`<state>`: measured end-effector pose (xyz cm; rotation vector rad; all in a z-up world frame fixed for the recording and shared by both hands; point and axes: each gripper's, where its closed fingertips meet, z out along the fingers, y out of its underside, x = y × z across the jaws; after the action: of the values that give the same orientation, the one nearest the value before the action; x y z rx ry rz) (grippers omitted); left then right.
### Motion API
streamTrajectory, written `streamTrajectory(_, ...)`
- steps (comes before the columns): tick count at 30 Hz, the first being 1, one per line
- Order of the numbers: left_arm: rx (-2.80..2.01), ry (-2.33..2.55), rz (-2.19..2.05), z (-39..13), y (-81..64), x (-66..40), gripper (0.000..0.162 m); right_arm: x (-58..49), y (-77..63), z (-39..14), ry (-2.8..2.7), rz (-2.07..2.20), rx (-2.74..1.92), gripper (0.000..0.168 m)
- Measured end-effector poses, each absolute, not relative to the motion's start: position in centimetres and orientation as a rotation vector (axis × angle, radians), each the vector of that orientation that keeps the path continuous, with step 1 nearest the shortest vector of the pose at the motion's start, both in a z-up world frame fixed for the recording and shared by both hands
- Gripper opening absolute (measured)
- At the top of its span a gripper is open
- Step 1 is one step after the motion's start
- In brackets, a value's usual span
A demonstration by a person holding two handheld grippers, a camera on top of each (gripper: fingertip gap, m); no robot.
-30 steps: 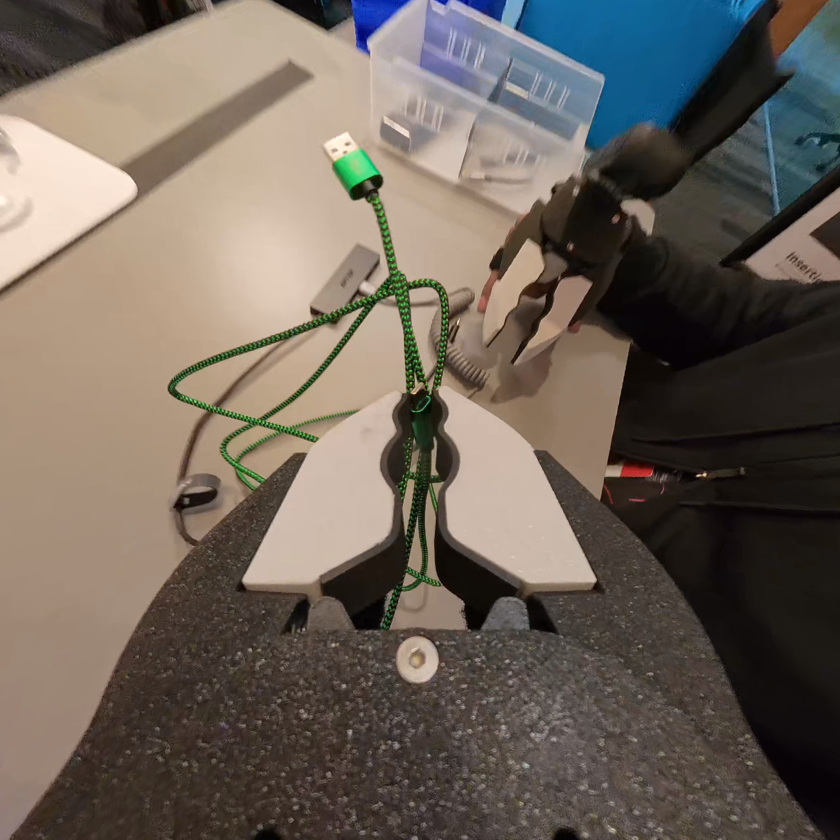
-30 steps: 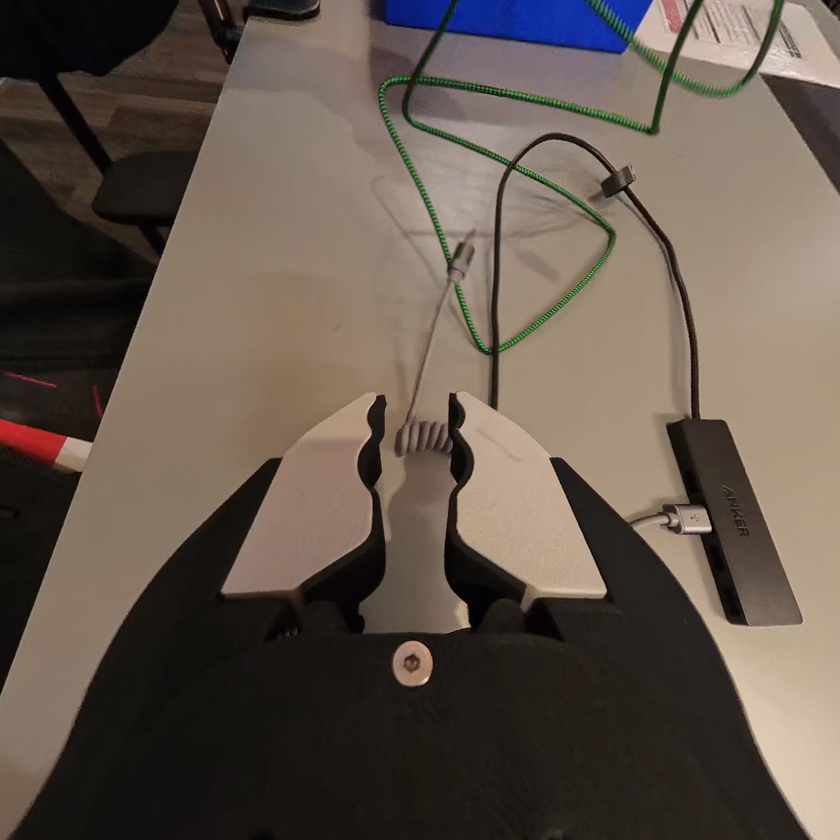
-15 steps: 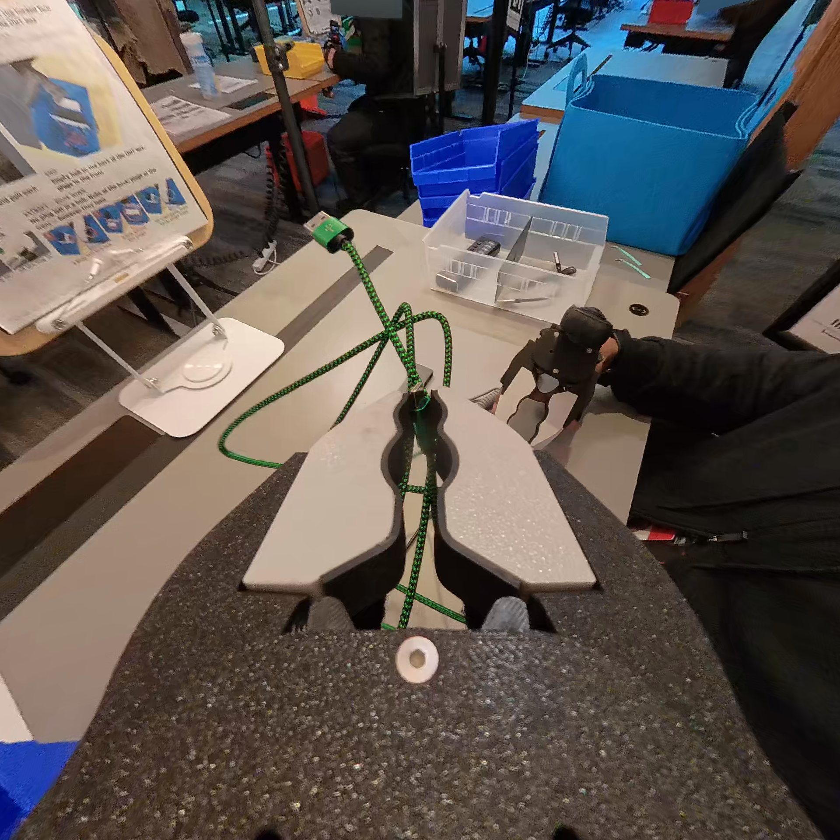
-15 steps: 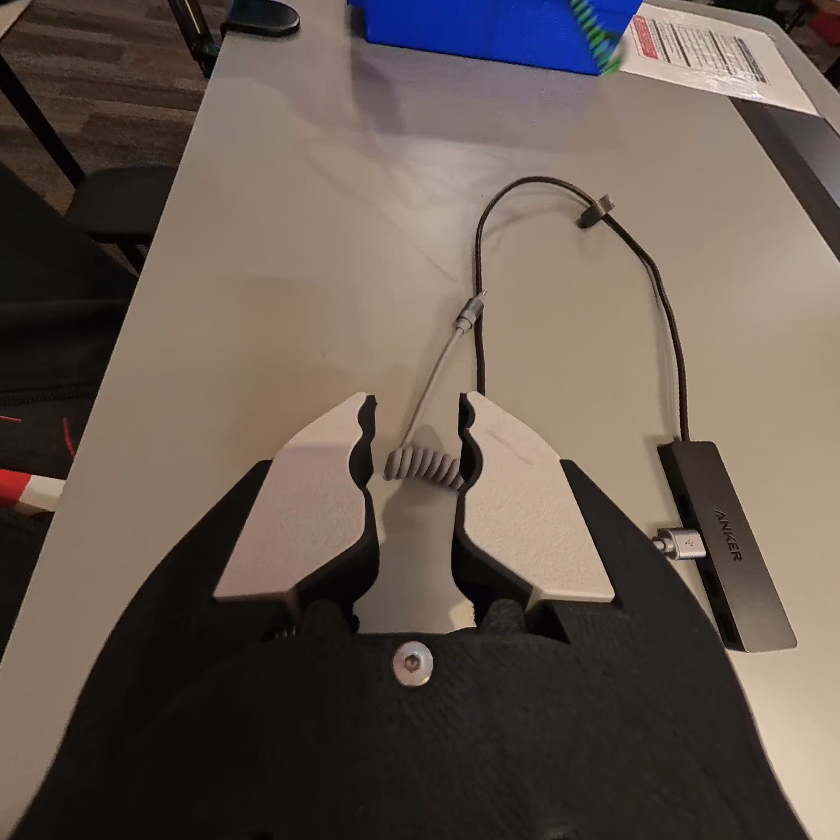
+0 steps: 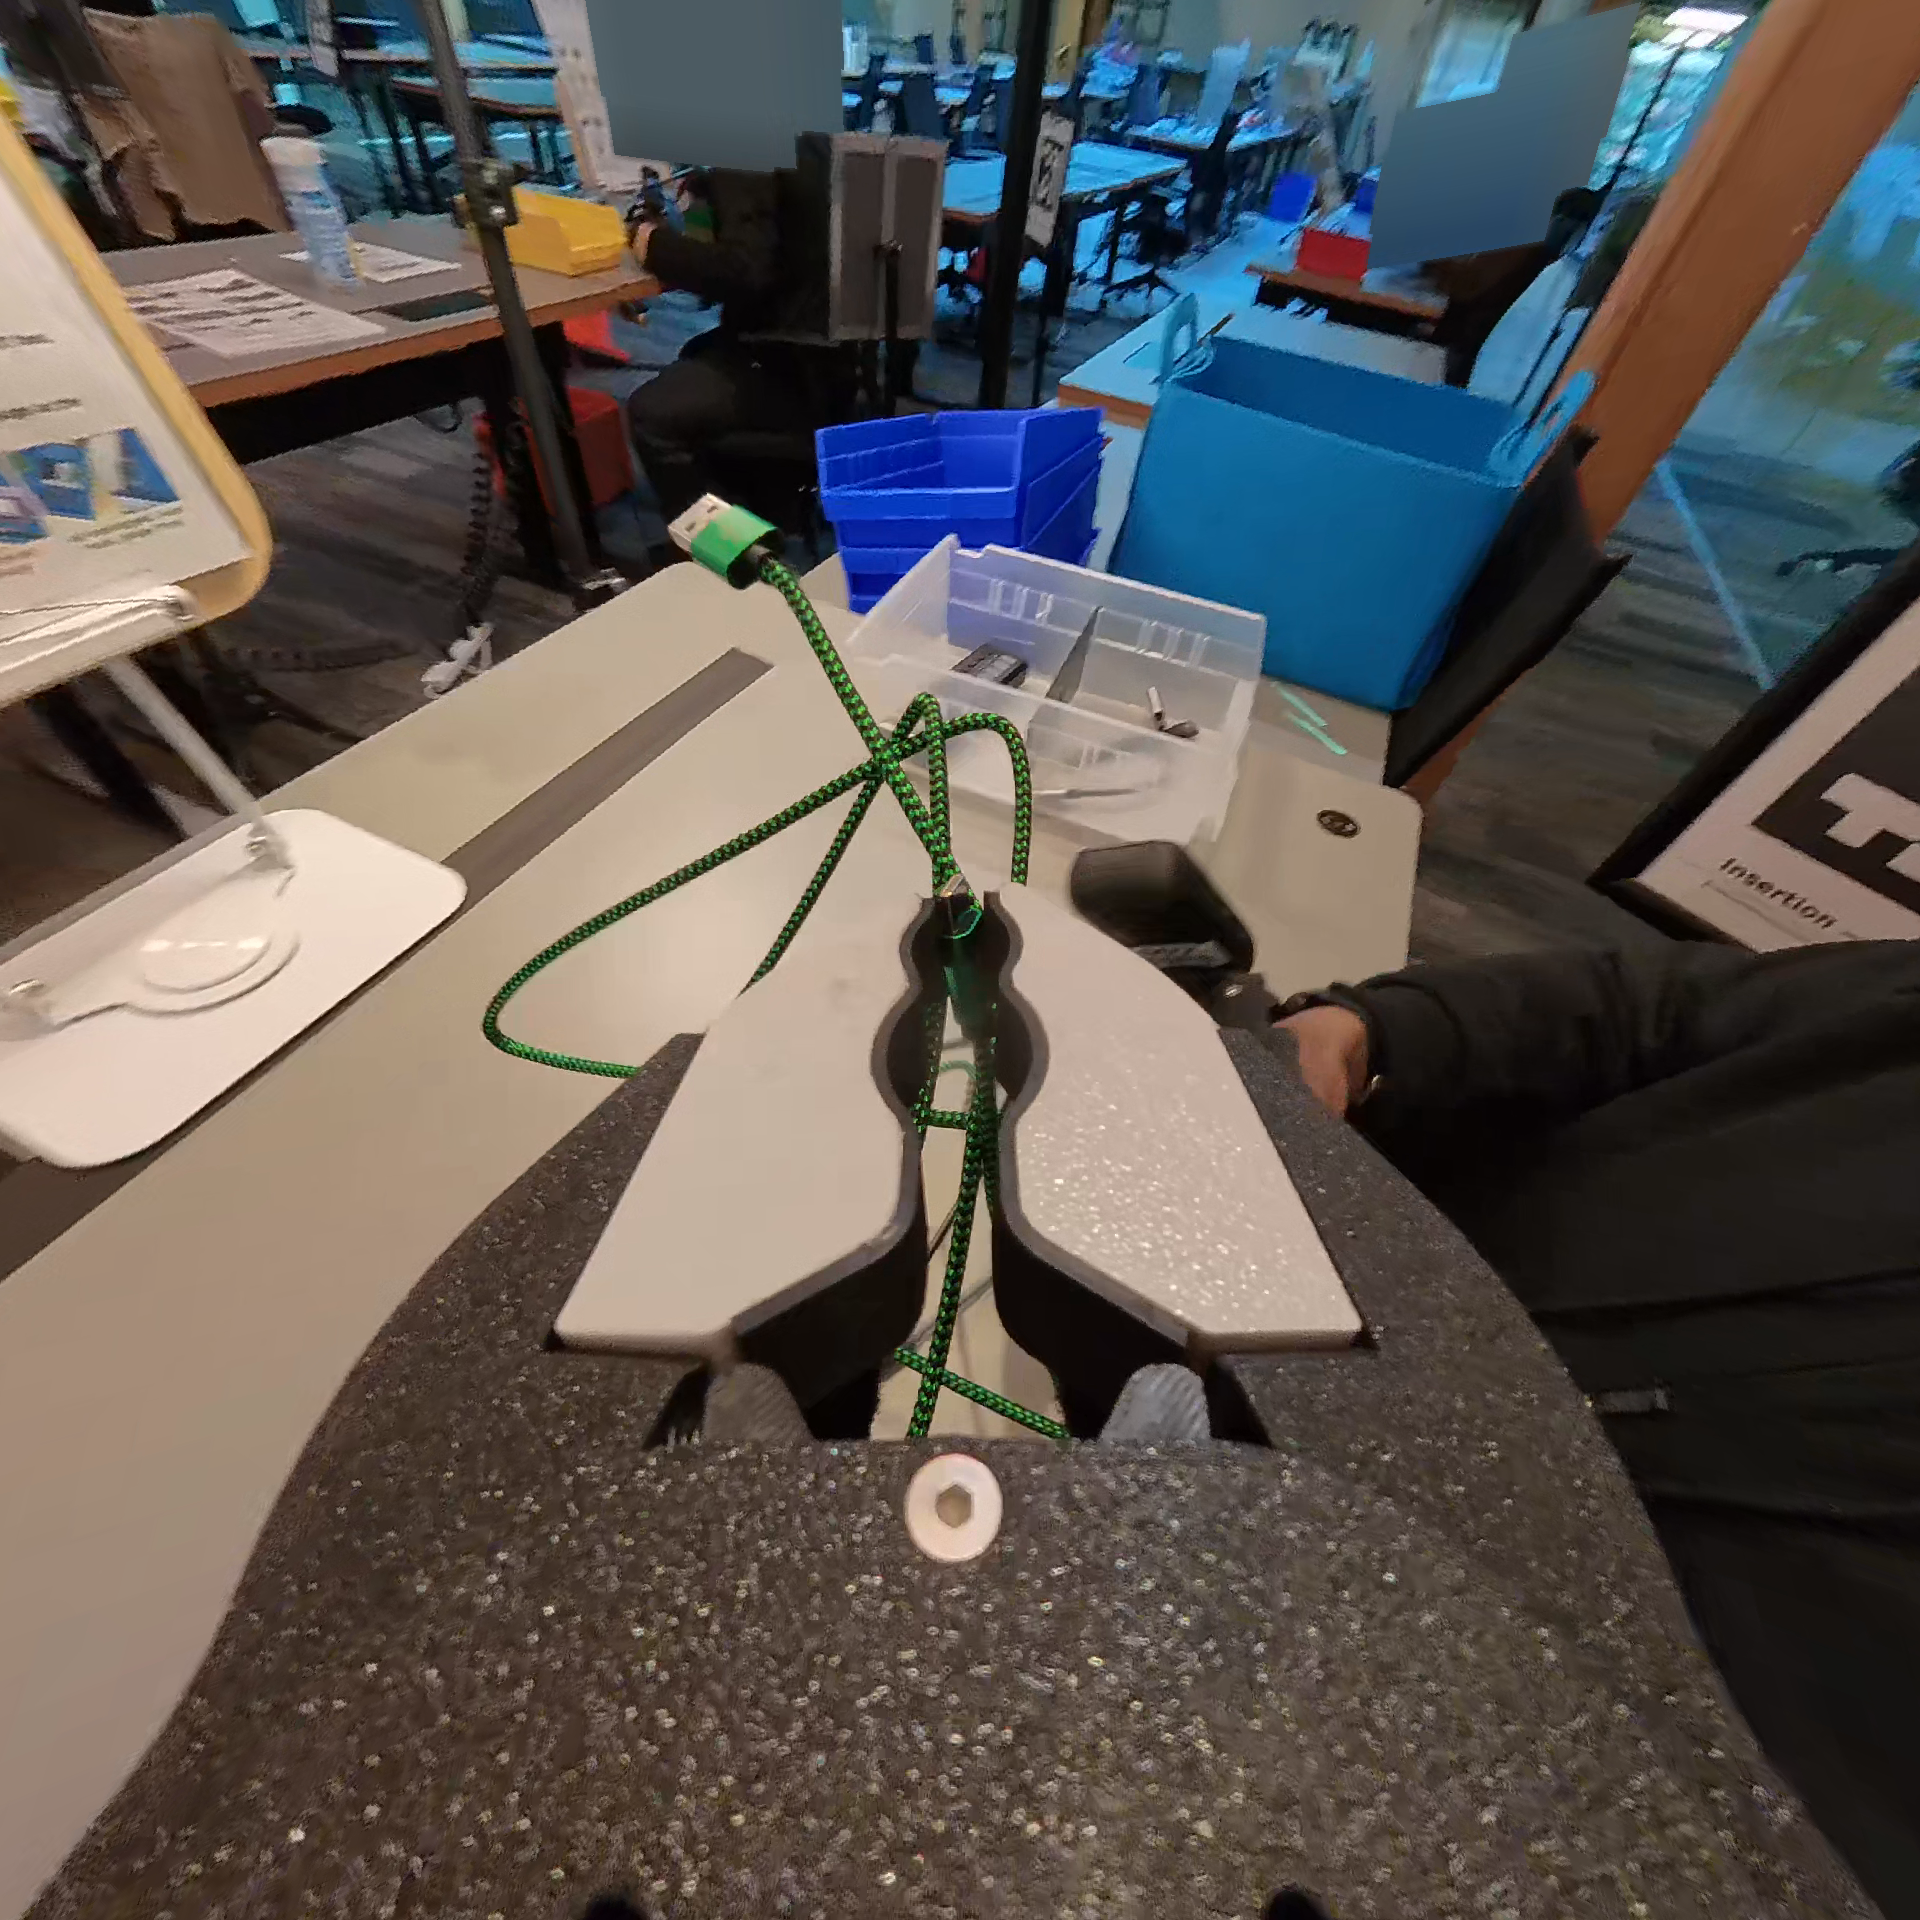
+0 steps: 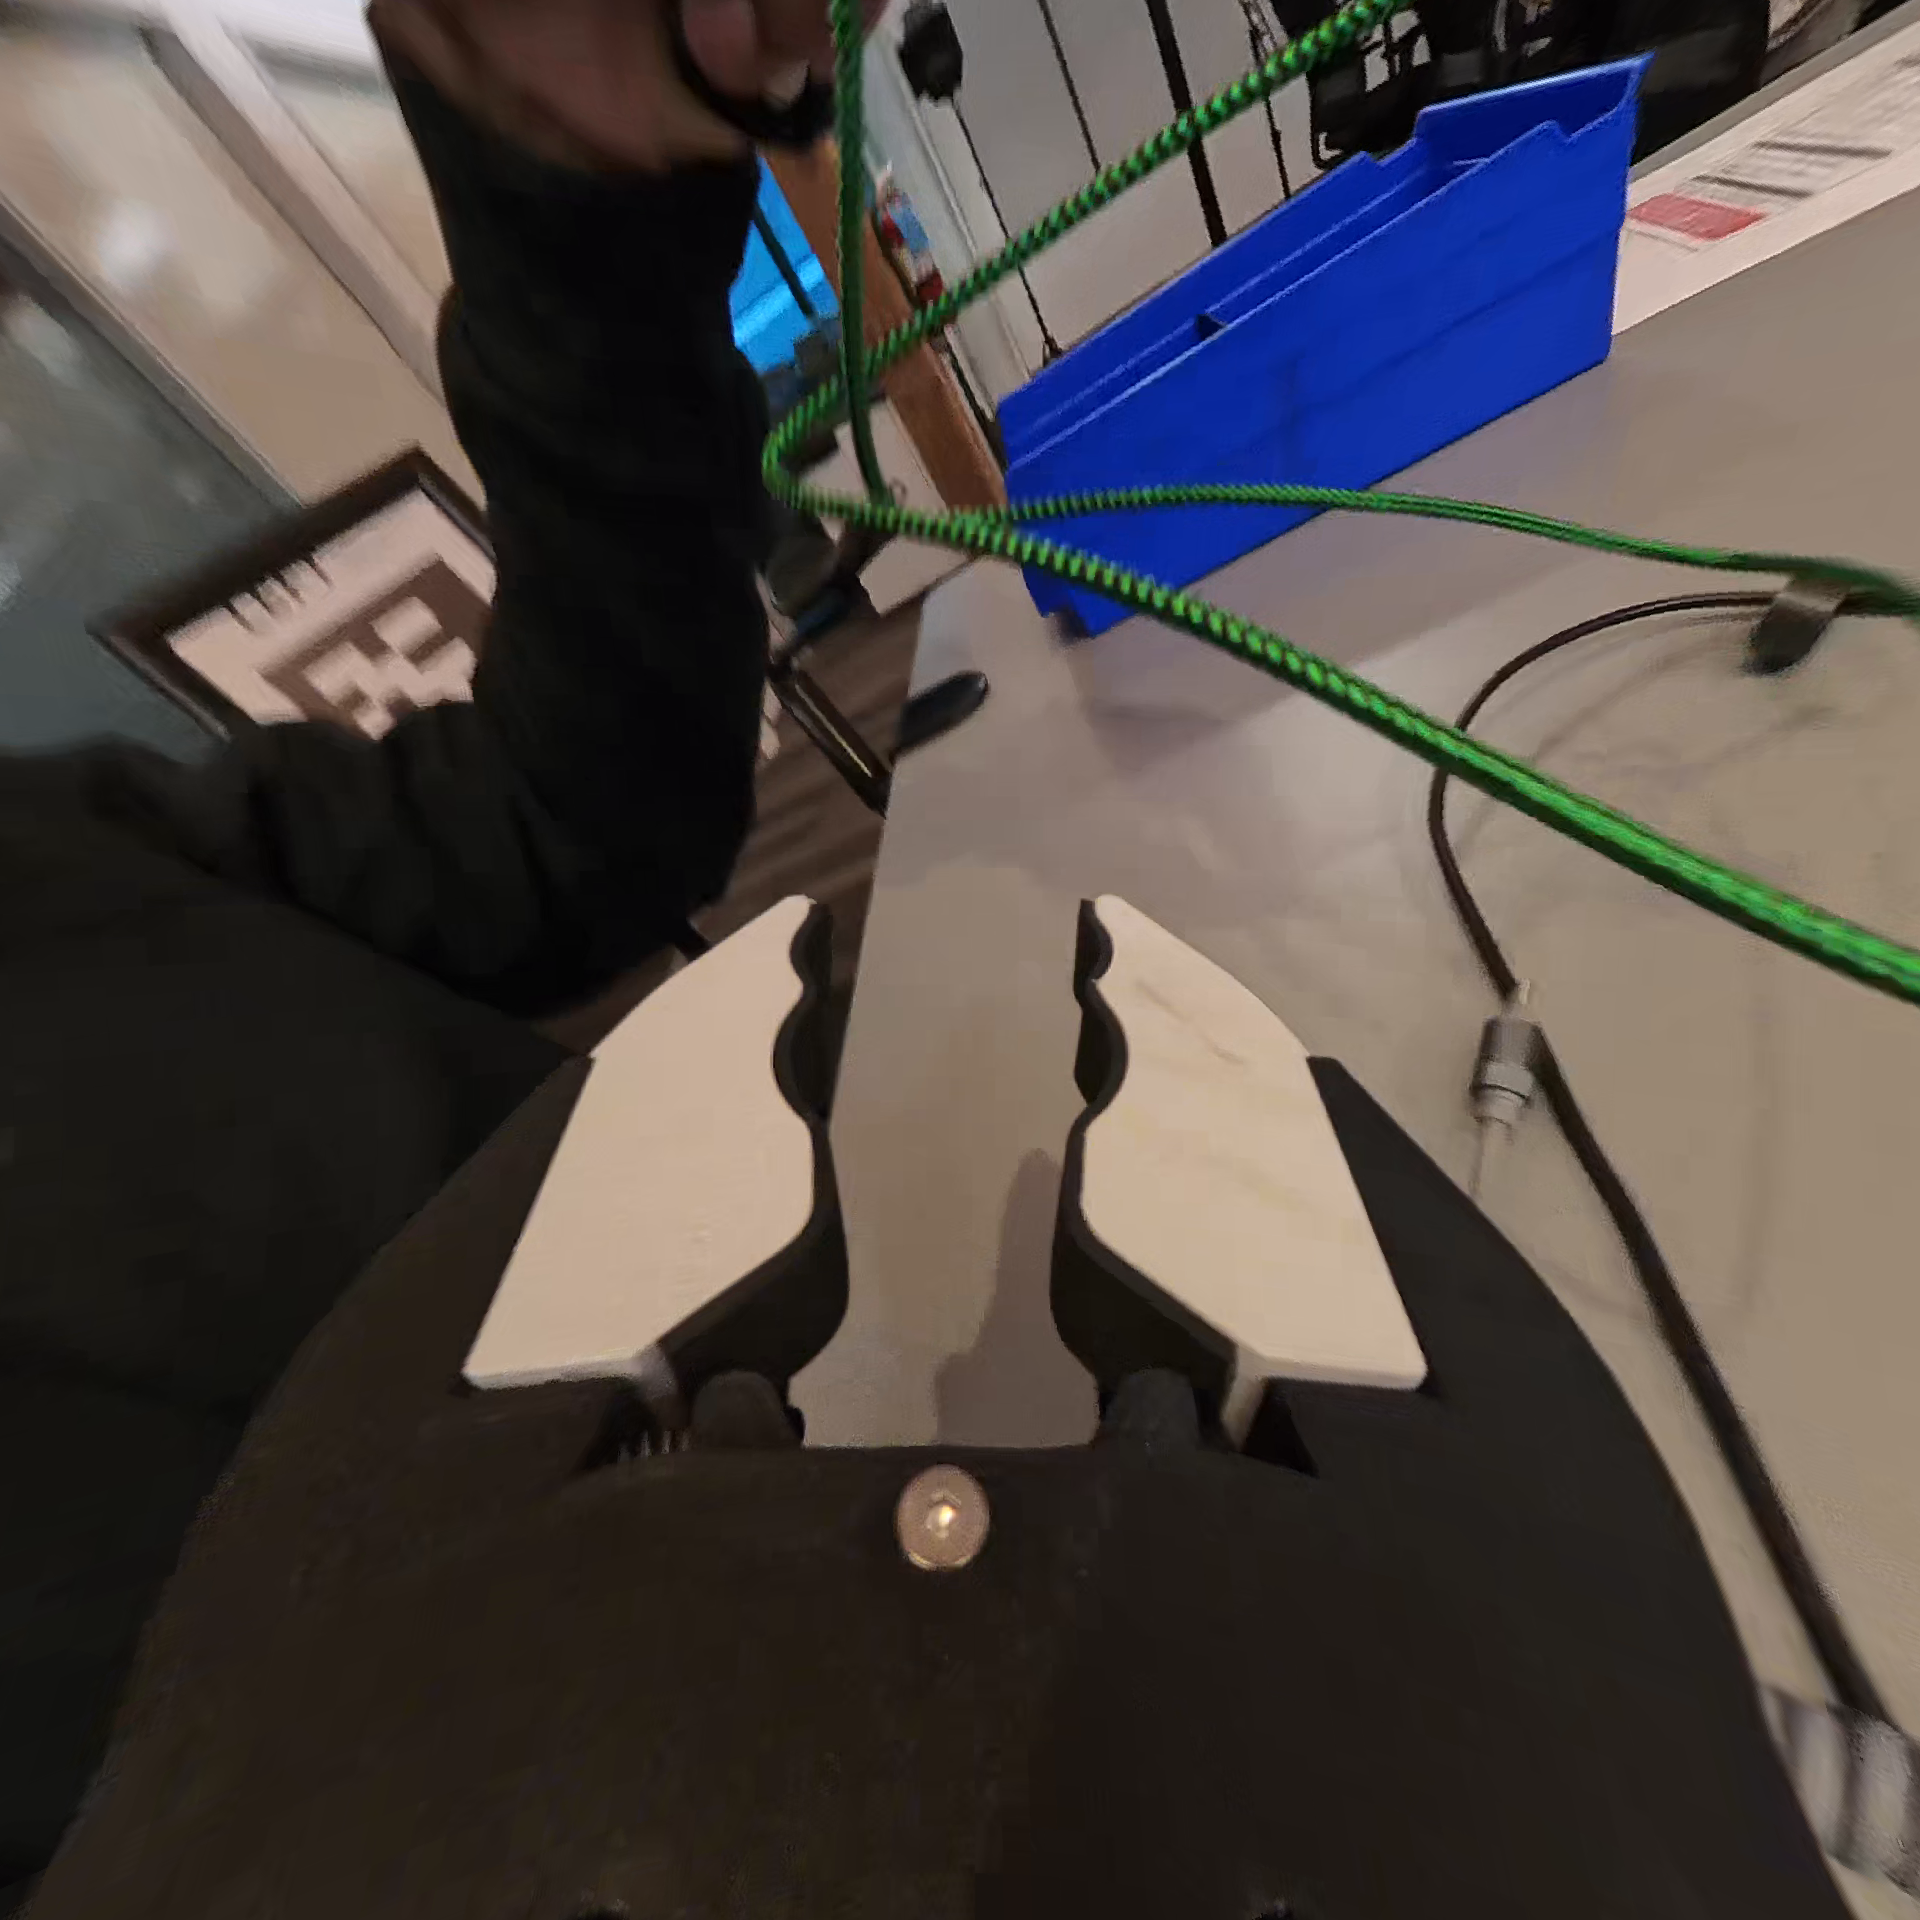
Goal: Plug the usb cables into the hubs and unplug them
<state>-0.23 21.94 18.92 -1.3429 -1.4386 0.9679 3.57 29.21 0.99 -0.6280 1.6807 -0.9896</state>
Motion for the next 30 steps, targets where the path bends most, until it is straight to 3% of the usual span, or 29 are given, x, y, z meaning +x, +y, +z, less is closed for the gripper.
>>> streamTrajectory(3,-1.341,-1.382,0.878,17.4,23.5,-2.0,0.007,3.5,27.2,2.2,1.611,-0.982,-0.446,0.064)
streamTrajectory(6,-1.351,-1.372,0.787,15.0,24.7,-2.8,0.007,1.0,24.9,4.3,1.503,-1.045,-0.268,0.070)
streamTrajectory(16,-1.309,-1.408,0.586,8.0,25.9,-3.5,0.006,-2.1,25.1,7.6,1.440,-1.227,-0.288,0.052)
streamTrajectory(30,-1.313,-1.340,0.543,6.6,27.6,-3.4,0.006,-2.8,25.1,7.5,1.431,-1.210,-0.277,0.027)
